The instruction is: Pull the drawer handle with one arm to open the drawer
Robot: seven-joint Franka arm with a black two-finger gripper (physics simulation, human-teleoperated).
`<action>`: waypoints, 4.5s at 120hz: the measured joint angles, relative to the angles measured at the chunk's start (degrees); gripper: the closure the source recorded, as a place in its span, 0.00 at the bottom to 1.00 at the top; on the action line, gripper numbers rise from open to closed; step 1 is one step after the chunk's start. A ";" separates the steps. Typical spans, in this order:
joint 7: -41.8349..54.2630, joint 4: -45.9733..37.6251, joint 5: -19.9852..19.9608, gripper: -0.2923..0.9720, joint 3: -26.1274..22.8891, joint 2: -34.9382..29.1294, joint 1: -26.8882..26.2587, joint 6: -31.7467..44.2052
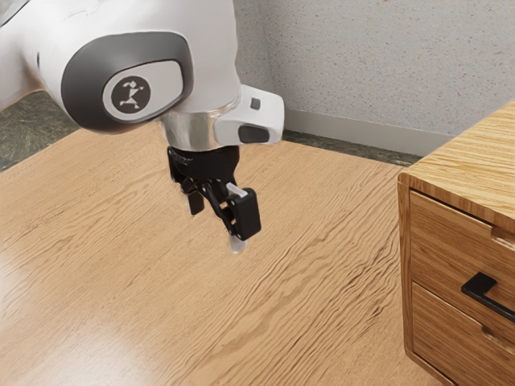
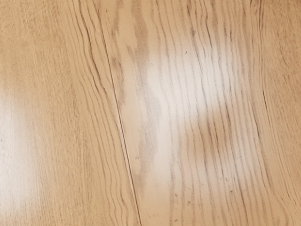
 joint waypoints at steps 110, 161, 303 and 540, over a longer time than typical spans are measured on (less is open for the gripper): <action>62.86 -5.36 -5.70 0.23 -1.88 -1.75 -31.55 23.52; 81.48 -7.22 -9.54 0.23 -0.44 -1.27 -30.86 31.47; 71.58 -12.29 -6.64 0.23 0.05 1.64 -27.99 40.30; 59.80 -22.33 -5.17 0.30 2.09 -3.40 -29.04 40.91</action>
